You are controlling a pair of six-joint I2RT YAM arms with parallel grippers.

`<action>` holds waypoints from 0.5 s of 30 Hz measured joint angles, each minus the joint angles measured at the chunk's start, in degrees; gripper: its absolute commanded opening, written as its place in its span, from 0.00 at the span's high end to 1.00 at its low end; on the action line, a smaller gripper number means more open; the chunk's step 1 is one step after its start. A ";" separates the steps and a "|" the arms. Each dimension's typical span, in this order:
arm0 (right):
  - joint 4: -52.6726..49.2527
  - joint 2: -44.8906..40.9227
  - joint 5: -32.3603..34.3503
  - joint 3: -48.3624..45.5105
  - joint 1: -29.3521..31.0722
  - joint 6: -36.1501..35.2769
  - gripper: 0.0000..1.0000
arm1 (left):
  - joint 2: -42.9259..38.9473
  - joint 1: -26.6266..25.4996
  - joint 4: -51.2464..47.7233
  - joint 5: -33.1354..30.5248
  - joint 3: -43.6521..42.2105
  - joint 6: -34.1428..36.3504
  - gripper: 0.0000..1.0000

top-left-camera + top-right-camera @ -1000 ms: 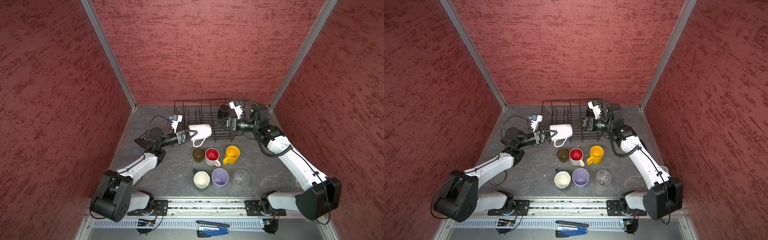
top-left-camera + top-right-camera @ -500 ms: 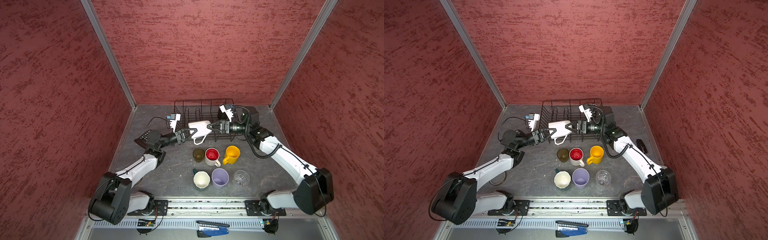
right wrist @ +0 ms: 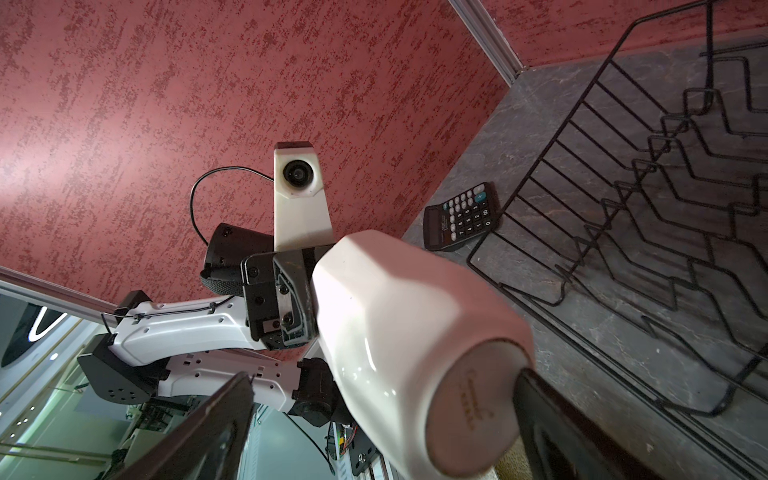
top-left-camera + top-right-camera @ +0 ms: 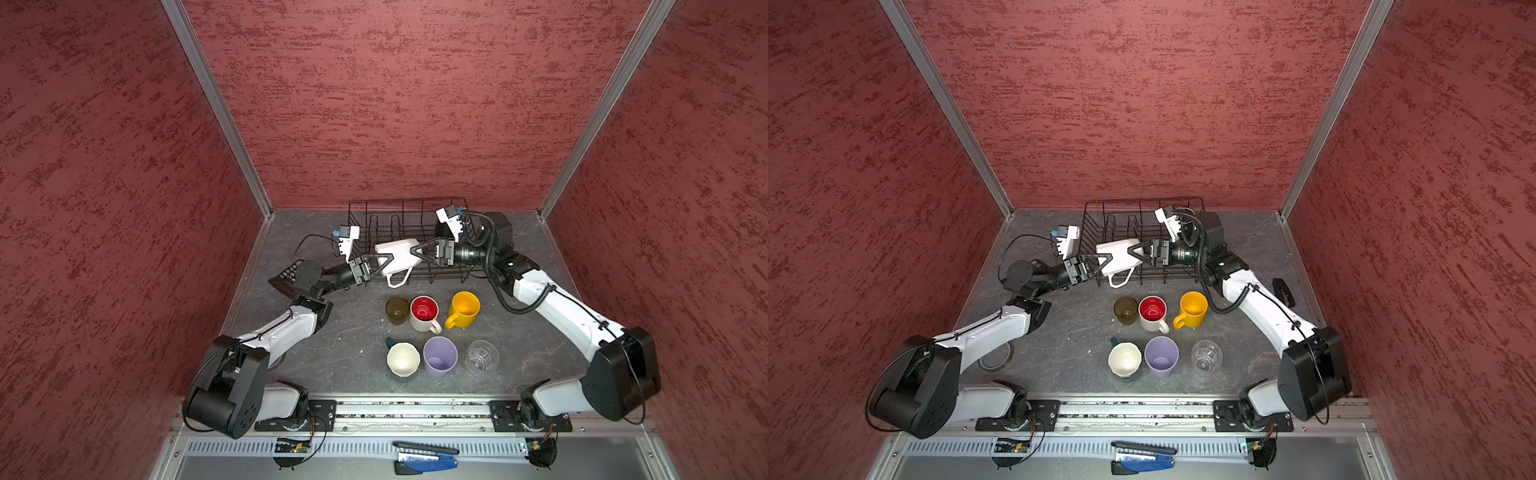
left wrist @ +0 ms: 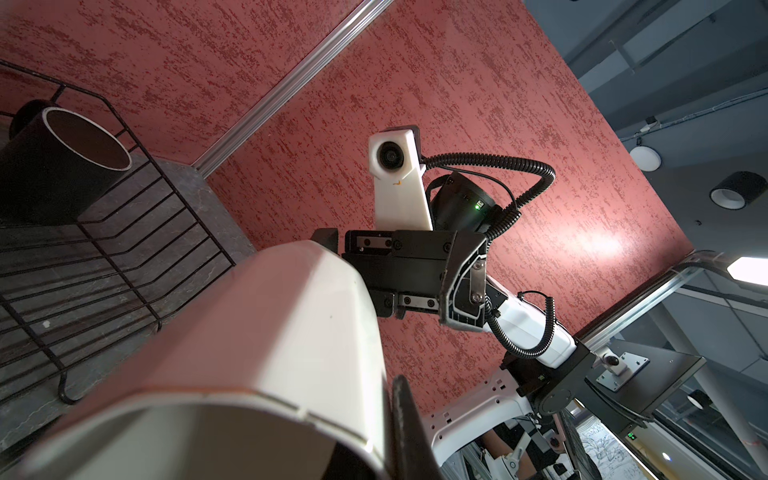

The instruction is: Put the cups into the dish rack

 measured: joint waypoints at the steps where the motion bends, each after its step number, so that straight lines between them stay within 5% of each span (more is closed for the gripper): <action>1: -0.76 -0.09 0.68 0.24 0.09 -0.59 0.01 | 0.00 0.00 -0.11 -0.02 0.00 -0.11 1.00; 15: -7.41 -2.95 2.73 1.09 -0.98 -5.66 0.01 | -4.39 -1.03 -1.27 2.14 0.00 1.03 1.00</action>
